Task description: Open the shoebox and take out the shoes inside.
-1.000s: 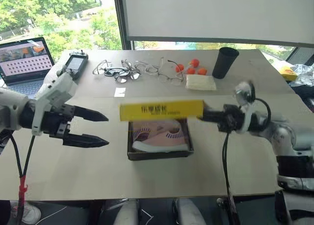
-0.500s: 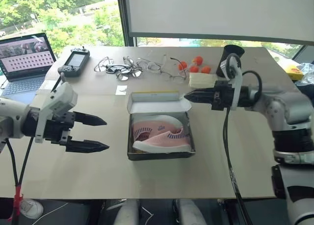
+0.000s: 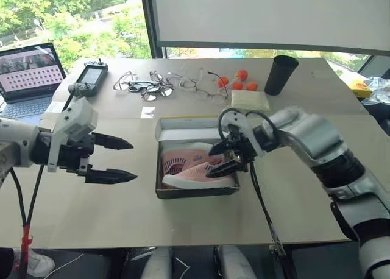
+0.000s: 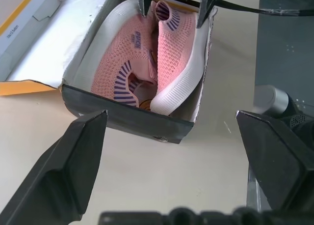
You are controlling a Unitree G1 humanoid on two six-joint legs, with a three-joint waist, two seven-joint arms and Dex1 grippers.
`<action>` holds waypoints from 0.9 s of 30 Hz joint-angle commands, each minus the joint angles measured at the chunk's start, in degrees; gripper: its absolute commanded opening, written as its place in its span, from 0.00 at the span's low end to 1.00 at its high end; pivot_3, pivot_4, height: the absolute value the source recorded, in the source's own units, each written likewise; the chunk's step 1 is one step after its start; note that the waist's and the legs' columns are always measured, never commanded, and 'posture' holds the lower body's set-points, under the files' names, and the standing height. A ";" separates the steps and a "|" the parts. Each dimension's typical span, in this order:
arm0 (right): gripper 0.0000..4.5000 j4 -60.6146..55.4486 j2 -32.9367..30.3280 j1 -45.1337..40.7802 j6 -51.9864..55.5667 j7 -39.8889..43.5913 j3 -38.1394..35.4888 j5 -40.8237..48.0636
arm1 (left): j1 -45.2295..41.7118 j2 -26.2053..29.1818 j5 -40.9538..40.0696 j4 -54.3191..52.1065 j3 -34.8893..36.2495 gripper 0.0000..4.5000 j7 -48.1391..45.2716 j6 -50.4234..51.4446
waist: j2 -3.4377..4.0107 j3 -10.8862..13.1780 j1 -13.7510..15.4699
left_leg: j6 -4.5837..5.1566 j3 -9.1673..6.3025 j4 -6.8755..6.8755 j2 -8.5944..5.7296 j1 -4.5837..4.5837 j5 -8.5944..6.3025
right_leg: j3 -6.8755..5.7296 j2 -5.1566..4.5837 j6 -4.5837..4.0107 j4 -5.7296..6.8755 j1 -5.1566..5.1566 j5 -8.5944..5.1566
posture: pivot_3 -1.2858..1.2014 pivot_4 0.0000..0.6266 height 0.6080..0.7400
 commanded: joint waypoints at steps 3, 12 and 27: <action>0.99 7.14 2.02 -0.03 -3.59 5.34 3.30 -3.36 | 2.32 -0.58 -0.60 -3.01 3.36 1.00 2.45 -0.93 | 0.00 0.00 0.08 | -0.01 0.01 0.00 -0.01 0.03 -0.01 | 0.00 -0.01 0.00 0.00 0.02 0.00 | 0.52 0.24 1.00; 0.39 16.10 7.13 -3.42 0.26 9.19 0.28 -2.07 | 3.47 -0.89 -0.73 -4.09 3.53 1.00 4.31 -1.45 | 0.00 0.00 -0.03 | -0.02 -0.02 0.00 0.00 0.03 -0.01 | -0.01 0.00 -0.02 0.02 0.02 0.01 | 0.52 0.24 1.00; 0.02 30.49 11.66 -10.58 14.02 17.43 -4.96 5.91 | 3.11 -2.05 -0.55 -4.84 1.40 1.00 5.66 -1.99 | 0.00 0.00 -0.09 | -0.07 -0.01 0.00 0.06 0.06 -0.03 | -0.01 0.09 -0.06 0.09 0.00 0.04 | 0.52 0.24 1.00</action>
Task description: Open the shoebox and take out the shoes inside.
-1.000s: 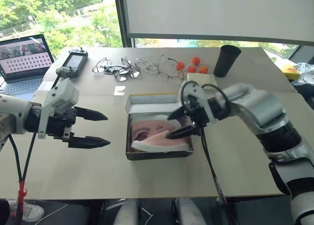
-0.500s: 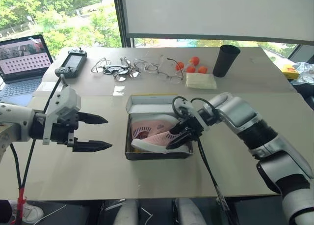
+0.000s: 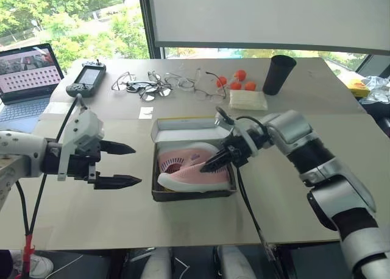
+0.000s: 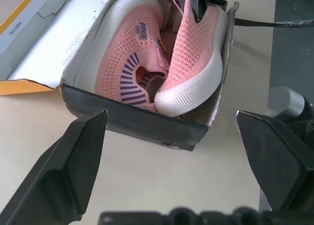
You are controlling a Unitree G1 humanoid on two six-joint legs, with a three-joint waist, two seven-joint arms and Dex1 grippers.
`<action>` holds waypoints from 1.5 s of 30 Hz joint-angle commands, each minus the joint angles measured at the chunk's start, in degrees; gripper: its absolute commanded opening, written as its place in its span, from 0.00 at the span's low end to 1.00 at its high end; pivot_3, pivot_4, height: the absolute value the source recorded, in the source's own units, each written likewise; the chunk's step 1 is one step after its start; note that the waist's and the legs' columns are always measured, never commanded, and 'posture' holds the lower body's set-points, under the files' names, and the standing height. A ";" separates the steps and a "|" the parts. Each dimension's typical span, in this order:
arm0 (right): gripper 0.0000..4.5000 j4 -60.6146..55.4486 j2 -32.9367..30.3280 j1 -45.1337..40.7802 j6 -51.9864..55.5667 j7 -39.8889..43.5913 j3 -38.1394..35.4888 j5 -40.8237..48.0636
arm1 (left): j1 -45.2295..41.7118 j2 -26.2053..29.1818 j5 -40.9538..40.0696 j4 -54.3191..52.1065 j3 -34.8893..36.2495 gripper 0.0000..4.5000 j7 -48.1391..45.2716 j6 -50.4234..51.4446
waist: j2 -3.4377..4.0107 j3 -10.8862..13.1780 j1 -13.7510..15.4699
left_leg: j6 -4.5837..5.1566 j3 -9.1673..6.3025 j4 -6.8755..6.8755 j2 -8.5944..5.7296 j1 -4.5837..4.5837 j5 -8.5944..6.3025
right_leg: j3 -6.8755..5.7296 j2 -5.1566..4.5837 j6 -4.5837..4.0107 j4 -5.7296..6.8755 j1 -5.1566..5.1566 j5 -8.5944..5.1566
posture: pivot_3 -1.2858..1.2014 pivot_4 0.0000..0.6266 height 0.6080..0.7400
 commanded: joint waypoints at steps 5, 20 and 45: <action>0.02 8.24 2.74 -3.82 -0.70 -2.13 -3.31 -2.42 | -0.69 0.16 -0.78 -2.14 0.29 1.00 0.69 -0.31 | -0.01 0.00 0.19 | 0.00 0.00 0.00 -0.01 -0.02 0.00 | 0.00 -0.01 0.00 -0.03 0.00 0.00 | 0.52 0.24 1.00; 0.02 7.51 5.98 -3.33 5.68 -13.44 -17.23 0.12 | -3.34 0.60 -1.42 -1.97 -1.96 1.00 1.27 0.65 | 0.00 0.00 0.20 | -0.06 -0.01 0.00 -0.03 -0.04 -0.01 | -0.01 -0.03 0.00 -0.02 0.00 0.00 | 0.52 0.24 1.00; 0.02 -19.98 18.92 12.70 13.32 -45.92 -43.29 13.85 | -9.73 0.02 0.09 0.86 -7.79 1.00 -1.55 -0.96 | -0.01 -0.02 0.19 | -0.10 0.04 0.00 0.51 0.18 0.02 | 0.16 0.61 -0.01 0.00 0.09 0.02 | 0.52 0.24 1.00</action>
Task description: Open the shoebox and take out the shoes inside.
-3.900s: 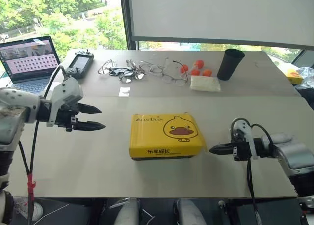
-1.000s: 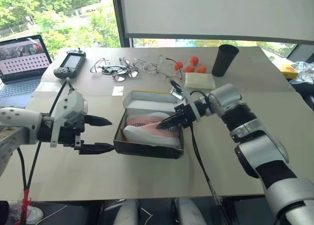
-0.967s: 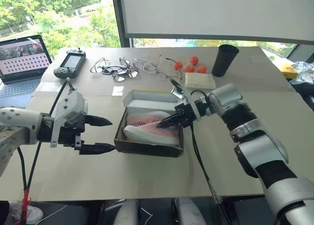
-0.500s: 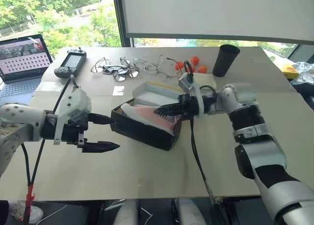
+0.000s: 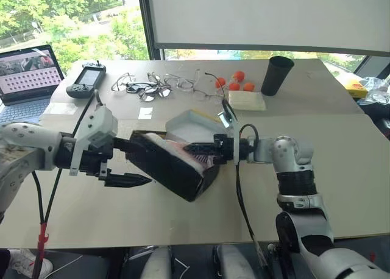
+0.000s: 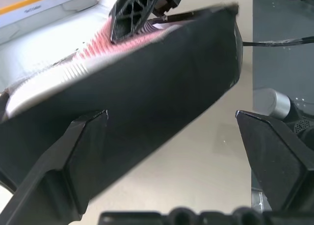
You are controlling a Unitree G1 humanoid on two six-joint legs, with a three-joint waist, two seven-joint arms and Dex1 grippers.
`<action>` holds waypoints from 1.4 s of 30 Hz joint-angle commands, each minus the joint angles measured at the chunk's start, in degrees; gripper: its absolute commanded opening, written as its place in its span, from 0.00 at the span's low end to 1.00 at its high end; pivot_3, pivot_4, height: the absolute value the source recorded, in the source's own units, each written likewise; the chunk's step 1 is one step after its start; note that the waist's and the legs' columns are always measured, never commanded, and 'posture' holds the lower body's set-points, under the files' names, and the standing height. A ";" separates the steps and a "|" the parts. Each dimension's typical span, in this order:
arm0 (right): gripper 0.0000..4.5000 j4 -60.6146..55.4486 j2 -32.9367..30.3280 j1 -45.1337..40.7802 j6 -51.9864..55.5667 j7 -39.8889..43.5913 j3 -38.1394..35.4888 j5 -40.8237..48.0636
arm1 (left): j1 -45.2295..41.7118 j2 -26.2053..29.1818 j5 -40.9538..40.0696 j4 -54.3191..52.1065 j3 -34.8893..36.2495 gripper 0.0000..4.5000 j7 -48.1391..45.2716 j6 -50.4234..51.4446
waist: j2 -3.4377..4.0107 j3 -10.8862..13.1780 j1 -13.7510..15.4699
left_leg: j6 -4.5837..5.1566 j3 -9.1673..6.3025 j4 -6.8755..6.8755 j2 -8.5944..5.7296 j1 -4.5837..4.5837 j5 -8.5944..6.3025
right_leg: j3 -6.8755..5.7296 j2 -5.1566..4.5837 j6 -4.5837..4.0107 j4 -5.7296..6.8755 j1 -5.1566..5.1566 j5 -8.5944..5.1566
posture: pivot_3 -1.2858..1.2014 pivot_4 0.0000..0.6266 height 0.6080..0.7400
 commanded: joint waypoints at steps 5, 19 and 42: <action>0.02 0.10 4.82 -10.31 5.00 -9.36 -16.57 11.12 | -0.45 0.58 1.84 0.75 -0.77 1.00 -1.88 -2.14 | 0.01 0.01 -0.20 | 0.00 0.01 -0.11 0.13 -0.02 0.00 | 0.06 0.15 -0.26 0.00 -0.12 0.15 | 0.52 0.24 1.00; 0.02 -8.49 3.54 -5.29 4.68 -14.85 -3.46 8.27 | -18.12 -3.42 5.09 13.83 0.81 1.00 2.23 -5.59 | 0.03 0.02 0.14 | 0.01 0.01 -0.24 0.09 -0.16 0.00 | 0.05 0.14 -0.27 -0.10 -0.21 0.14 | 0.52 0.24 1.00; 0.02 -3.92 7.59 -3.42 8.59 -12.27 5.91 9.60 | -5.02 -2.19 21.21 5.89 -10.78 1.00 7.55 -6.41 | -0.06 -0.02 -0.56 | 0.01 0.05 -0.22 0.08 -0.33 0.00 | 0.26 0.17 -0.27 0.03 -0.48 0.14 | 0.52 0.24 1.00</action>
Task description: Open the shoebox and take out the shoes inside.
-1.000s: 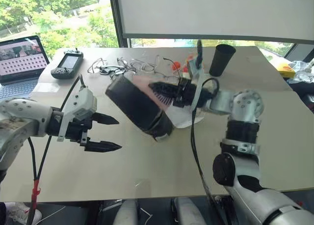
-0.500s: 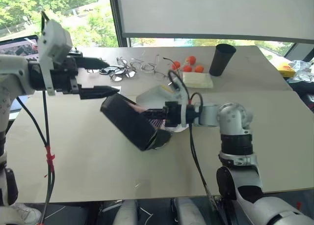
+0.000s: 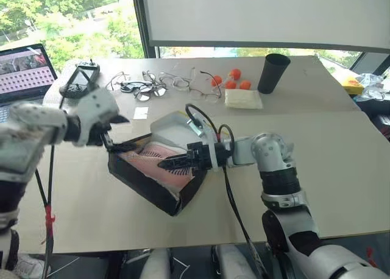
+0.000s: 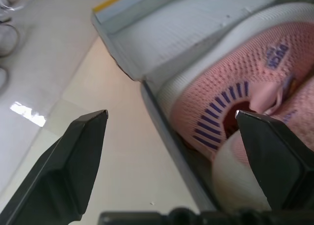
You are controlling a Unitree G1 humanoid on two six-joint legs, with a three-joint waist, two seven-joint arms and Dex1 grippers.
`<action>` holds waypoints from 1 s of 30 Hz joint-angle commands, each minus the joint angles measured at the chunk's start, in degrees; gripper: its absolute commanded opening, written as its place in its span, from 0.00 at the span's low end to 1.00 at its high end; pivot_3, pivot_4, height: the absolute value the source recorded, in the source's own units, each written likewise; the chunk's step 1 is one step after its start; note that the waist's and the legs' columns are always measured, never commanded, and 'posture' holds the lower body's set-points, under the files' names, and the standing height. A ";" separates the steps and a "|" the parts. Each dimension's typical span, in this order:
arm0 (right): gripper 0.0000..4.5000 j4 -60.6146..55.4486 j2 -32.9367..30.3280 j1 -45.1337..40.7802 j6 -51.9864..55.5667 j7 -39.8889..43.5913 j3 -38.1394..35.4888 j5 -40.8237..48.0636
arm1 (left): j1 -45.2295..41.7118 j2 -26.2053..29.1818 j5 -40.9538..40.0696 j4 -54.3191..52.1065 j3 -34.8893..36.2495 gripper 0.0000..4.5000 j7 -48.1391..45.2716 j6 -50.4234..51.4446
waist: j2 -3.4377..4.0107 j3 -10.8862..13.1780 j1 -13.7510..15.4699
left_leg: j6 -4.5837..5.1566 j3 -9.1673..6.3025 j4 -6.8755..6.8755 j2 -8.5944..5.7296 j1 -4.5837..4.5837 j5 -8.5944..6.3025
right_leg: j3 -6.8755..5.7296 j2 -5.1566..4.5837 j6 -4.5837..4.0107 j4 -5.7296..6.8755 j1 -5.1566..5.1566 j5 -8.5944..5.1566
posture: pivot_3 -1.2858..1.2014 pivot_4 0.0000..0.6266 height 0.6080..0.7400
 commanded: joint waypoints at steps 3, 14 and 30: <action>0.02 2.33 0.31 -3.68 -2.72 -1.42 -4.10 -0.13 | 6.22 2.33 1.58 -6.32 0.71 1.00 -0.61 -0.15 | 0.00 0.00 0.15 | 0.00 0.00 0.00 0.01 0.04 0.00 | 0.00 0.01 0.00 0.03 0.01 0.00 | 0.52 0.24 1.00; 0.02 14.69 -4.92 -14.75 -4.21 -1.97 -16.85 3.97 | 11.85 3.68 1.46 -10.04 2.58 1.00 -0.99 0.81 | 0.00 0.00 0.59 | 0.00 0.05 -0.02 0.01 0.02 0.00 | 0.03 0.02 -0.02 -0.03 0.00 0.02 | 0.52 0.24 1.00; 0.02 13.51 -14.85 -20.37 2.11 -4.41 -25.19 7.92 | 11.79 1.85 2.68 -10.30 0.64 1.00 -1.07 0.00 | 0.09 0.06 0.10 | 0.01 0.25 -0.13 0.07 0.12 -0.01 | 0.18 0.06 -0.04 -0.08 0.02 0.02 | 0.52 0.24 1.00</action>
